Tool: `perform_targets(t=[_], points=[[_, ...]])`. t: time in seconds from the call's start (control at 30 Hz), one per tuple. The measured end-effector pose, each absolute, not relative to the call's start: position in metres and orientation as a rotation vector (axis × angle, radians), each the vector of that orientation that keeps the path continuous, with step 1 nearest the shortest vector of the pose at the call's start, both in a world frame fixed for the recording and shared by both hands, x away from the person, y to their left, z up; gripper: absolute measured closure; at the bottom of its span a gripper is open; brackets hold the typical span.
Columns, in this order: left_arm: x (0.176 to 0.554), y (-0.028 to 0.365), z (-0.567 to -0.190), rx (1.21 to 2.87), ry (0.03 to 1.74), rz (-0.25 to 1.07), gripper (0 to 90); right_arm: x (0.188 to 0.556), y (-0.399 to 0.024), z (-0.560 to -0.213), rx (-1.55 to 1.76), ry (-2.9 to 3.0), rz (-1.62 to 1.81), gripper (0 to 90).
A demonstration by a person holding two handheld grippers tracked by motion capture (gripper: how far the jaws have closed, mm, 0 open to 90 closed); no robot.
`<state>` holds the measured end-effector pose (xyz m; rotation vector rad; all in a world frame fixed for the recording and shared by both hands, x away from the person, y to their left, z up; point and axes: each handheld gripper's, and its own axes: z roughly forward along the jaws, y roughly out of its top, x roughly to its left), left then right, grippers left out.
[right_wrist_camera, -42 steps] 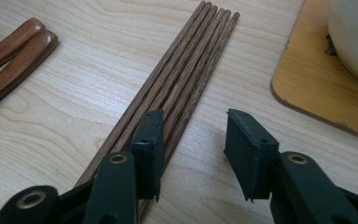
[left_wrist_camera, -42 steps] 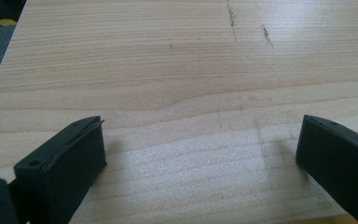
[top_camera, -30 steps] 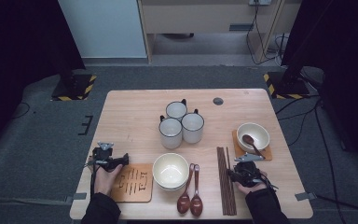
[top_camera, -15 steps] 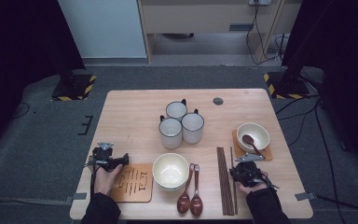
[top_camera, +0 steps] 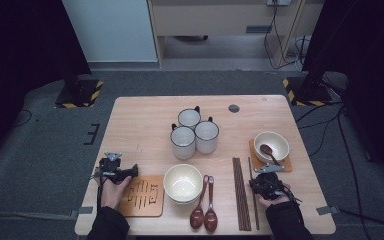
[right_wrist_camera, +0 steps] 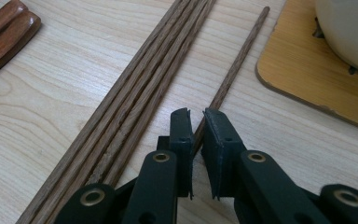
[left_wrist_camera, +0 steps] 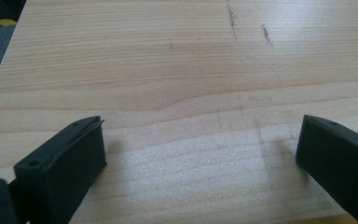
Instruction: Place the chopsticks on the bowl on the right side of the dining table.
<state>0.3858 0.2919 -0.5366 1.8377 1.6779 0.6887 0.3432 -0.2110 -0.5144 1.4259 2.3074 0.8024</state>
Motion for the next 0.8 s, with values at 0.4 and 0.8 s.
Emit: perform_targets(t=[0.4,0.8], points=[[0.3858,0.2919,-0.5366,1.838,1.677,0.689,0.5,0.3438,-0.2172,-0.5130,1.438,2.301,0.803,84.7],[0.3858,0.2918,-0.5366,1.838,1.677,0.688,0.5,0.3470,-0.2189,-0.5124,1.431,2.308,0.806,85.2]])
